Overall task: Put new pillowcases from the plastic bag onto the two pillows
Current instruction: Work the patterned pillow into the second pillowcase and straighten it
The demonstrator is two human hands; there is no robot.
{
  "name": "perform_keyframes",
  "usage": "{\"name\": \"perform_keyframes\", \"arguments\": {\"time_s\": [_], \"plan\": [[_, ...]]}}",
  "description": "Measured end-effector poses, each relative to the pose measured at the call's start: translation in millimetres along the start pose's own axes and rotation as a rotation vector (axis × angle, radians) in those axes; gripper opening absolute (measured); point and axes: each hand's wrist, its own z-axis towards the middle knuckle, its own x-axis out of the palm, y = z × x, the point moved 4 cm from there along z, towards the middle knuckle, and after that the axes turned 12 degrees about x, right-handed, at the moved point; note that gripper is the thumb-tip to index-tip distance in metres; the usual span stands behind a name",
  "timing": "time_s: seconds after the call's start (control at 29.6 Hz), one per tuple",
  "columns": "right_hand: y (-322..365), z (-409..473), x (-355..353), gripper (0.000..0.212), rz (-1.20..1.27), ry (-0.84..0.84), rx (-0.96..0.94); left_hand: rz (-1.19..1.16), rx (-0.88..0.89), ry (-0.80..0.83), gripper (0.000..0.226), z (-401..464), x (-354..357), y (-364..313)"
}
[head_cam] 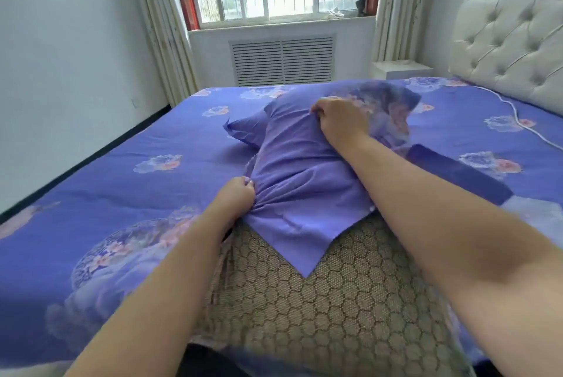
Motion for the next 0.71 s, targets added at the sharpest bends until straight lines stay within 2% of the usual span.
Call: {"name": "perform_keyframes", "arguments": {"time_s": [0.07,0.1,0.2,0.27,0.34,0.37,0.44,0.47,0.51,0.57,0.61,0.64,0.67,0.71], "plan": [[21.6,8.1,18.1,0.028,0.044,0.144,-0.034,-0.114,-0.119,-0.101,0.032,-5.9,12.0,19.5],[22.6,5.2,32.5,0.039,0.009,0.251,-0.030,-0.113,-0.186,-0.108,0.029,-10.7,19.4,30.8],[-7.5,-29.4,75.6,0.074,-0.257,0.567,0.022,0.144,-0.329,-0.119,0.037,-27.7,35.6,53.6],[-33.5,-55.3,93.5,0.077,-0.362,0.668,0.075,0.368,-0.153,-0.216,0.043,-28.5,38.1,39.7],[-50.9,-67.9,92.5,0.076,-0.386,0.711,0.136,0.322,0.166,-0.259,0.049,-22.5,46.4,12.4],[-57.4,-70.8,85.7,0.073,-0.373,0.756,0.126,0.260,0.280,-0.193,0.057,-19.6,53.8,-0.2],[-70.2,-73.7,67.0,0.054,-0.253,0.907,0.062,0.291,0.300,-0.024,0.076,-15.5,68.8,-13.3],[-76.0,-76.2,56.6,0.044,-0.176,0.988,0.054,0.361,0.255,0.003,0.075,-13.2,71.9,-14.9],[-80.5,-80.1,49.3,0.040,-0.116,1.043,0.065,0.444,0.210,-0.012,0.063,-10.9,70.0,-16.7],[-86.7,-87.4,47.9,0.050,-0.091,1.005,0.076,0.521,0.241,-0.129,0.031,-10.9,61.8,-28.8],[-87.9,-89.3,53.7,0.063,-0.121,0.920,0.078,0.472,0.293,-0.222,0.025,-12.8,57.5,-36.1],[-89.5,-91.9,61.2,0.075,-0.136,0.799,0.107,0.349,0.339,-0.319,0.022,-18.6,56.4,-43.3],[-88.1,-94.9,65.3,0.078,-0.123,0.651,0.136,0.202,0.362,-0.410,0.018,-26.8,57.2,-48.2],[-85.4,-96.3,64.8,0.069,-0.102,0.471,0.137,0.104,0.381,-0.481,0.014,-35.5,60.2,-51.3]]}}
